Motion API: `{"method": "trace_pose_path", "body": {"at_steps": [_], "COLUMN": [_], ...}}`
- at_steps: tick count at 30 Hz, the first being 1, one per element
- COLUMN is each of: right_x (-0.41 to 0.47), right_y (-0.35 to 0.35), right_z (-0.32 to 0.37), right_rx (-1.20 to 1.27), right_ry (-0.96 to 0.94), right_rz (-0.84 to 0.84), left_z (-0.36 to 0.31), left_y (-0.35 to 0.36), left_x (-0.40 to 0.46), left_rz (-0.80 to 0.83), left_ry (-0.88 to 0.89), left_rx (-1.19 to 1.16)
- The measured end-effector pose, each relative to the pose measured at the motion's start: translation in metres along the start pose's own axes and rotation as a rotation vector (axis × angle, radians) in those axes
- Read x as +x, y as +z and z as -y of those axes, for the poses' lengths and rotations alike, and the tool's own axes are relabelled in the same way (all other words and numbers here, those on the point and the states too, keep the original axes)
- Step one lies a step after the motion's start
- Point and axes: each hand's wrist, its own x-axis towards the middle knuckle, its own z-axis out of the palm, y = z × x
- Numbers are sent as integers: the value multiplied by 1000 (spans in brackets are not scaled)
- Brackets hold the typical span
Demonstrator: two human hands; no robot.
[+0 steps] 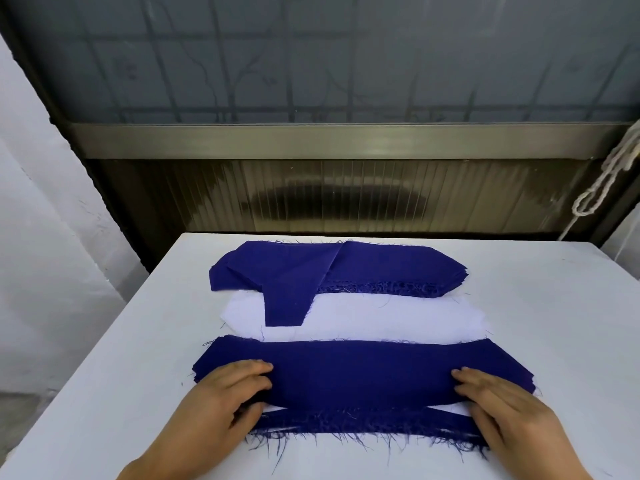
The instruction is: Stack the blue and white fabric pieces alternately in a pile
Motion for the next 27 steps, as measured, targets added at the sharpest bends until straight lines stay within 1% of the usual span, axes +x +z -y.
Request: {"method": "trace_pose_path", "body": {"at_steps": [5, 10, 12, 17, 21, 22, 24, 27], "right_x": [-1, 3, 13, 49, 64, 63, 57, 50], "right_y": [-1, -9, -12, 4, 22, 23, 21, 13], "right_z": [0, 1, 3, 27, 33, 29, 21, 7], "right_rx": [29, 19, -5, 23, 17, 8, -12, -56], "right_ry": [43, 121, 138, 165, 274, 307, 365, 419], "right_rz": [-8, 10, 37, 187, 430, 467, 482, 452], "left_z": [-1, -6, -11, -33, -46, -44, -37, -21], "left_y": [0, -3, -4, 9, 30, 32, 30, 22], "left_x": [0, 4, 15, 60, 77, 77, 71, 64], "left_rz": [3, 10, 9, 61, 85, 84, 69, 2], "left_ry": [-19, -103, -131, -125, -114, -119, -142, -200], "left_rx": [-32, -58, -30, 44, 96, 108, 130, 167]}}
